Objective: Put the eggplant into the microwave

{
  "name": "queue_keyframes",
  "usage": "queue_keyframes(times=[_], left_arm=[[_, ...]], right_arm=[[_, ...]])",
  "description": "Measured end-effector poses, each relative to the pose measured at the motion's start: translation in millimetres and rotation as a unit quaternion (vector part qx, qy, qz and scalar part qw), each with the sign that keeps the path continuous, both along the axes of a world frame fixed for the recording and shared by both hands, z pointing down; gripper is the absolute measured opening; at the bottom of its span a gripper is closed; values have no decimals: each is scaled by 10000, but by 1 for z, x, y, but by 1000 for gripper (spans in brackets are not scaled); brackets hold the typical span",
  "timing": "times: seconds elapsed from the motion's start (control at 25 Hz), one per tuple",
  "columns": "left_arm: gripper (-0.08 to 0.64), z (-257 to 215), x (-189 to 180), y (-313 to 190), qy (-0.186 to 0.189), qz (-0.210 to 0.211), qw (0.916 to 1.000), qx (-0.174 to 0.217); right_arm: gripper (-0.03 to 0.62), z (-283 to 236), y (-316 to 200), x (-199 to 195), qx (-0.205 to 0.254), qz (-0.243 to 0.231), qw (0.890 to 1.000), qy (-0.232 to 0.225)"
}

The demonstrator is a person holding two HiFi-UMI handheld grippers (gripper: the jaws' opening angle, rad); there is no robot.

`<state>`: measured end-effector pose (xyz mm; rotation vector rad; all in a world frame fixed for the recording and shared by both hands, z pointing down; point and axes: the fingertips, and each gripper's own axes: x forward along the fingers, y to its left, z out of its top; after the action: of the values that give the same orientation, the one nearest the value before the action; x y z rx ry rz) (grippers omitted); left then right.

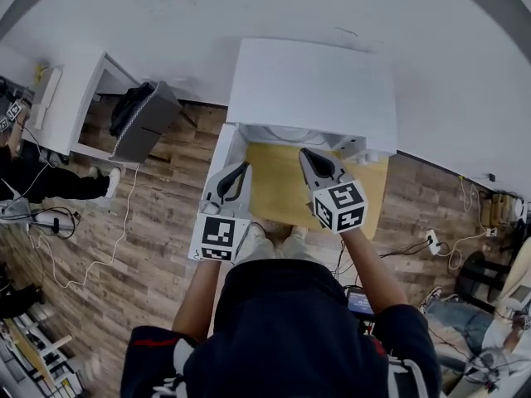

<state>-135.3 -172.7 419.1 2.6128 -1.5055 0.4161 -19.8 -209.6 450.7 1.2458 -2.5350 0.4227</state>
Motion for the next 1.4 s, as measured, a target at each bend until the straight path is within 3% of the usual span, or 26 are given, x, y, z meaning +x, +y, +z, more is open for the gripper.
queue_keyframes(times=[0.24, 0.72, 1.4], left_arm=[[14, -26, -3, 1, 21, -55, 9995, 306], [14, -66, -6, 3, 50, -99, 9967, 801], [14, -88, -3, 5, 103, -128, 9946, 1025]], right_arm=[[12, -51, 16, 0, 595, -68, 9982, -18], [12, -116, 31, 5, 1325, 15, 9909, -225], [12, -140, 35, 11, 1589, 203, 9861, -449]])
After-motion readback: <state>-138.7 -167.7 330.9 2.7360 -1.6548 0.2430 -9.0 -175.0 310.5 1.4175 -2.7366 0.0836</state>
